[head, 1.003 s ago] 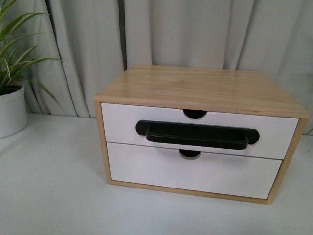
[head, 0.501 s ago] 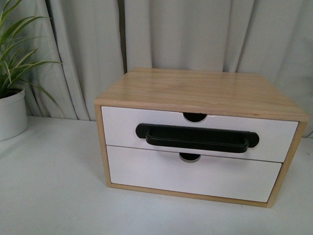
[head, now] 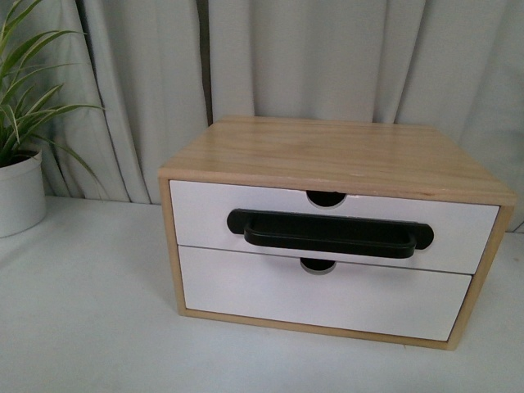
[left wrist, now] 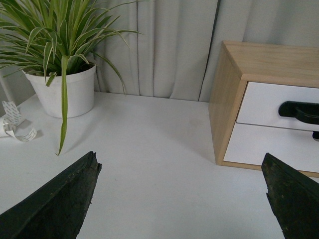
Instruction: Pull drawer
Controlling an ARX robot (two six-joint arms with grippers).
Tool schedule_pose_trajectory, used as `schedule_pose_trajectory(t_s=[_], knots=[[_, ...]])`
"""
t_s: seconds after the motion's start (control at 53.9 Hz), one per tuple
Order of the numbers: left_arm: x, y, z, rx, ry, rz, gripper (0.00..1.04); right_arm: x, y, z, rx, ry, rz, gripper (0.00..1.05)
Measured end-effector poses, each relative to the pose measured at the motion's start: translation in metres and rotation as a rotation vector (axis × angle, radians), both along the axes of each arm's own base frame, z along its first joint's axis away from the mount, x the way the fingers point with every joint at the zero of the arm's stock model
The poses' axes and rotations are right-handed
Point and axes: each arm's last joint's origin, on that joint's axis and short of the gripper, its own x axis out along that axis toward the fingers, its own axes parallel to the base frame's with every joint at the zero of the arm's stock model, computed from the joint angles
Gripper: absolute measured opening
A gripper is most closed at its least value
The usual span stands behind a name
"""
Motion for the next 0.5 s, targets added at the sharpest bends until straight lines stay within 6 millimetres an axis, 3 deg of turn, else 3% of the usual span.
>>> schedule_pose_trajectory(t_s=[0.056, 0.204, 0.371, 0.501], knots=[[0.000, 0.000, 0.000, 0.000, 0.000, 0.000, 0.99, 0.000, 0.001, -0.001, -0.023, 0.077, 0.039, 0.96], [0.001, -0.006, 0.009, 0.053, -0.074, 0.267, 0.99, 0.007, 0.006, -0.003, -0.081, 0.276, 0.134, 0.96], [0.015, -0.013, 0.009, 0.175, -0.027, 0.131, 0.99, 0.024, 0.010, 0.019, -0.166, 0.299, 0.262, 0.96], [0.034, -0.015, 0.026, 0.299, -0.041, -0.014, 0.99, 0.040, 0.013, 0.031, -0.249, 0.352, 0.376, 0.96]])
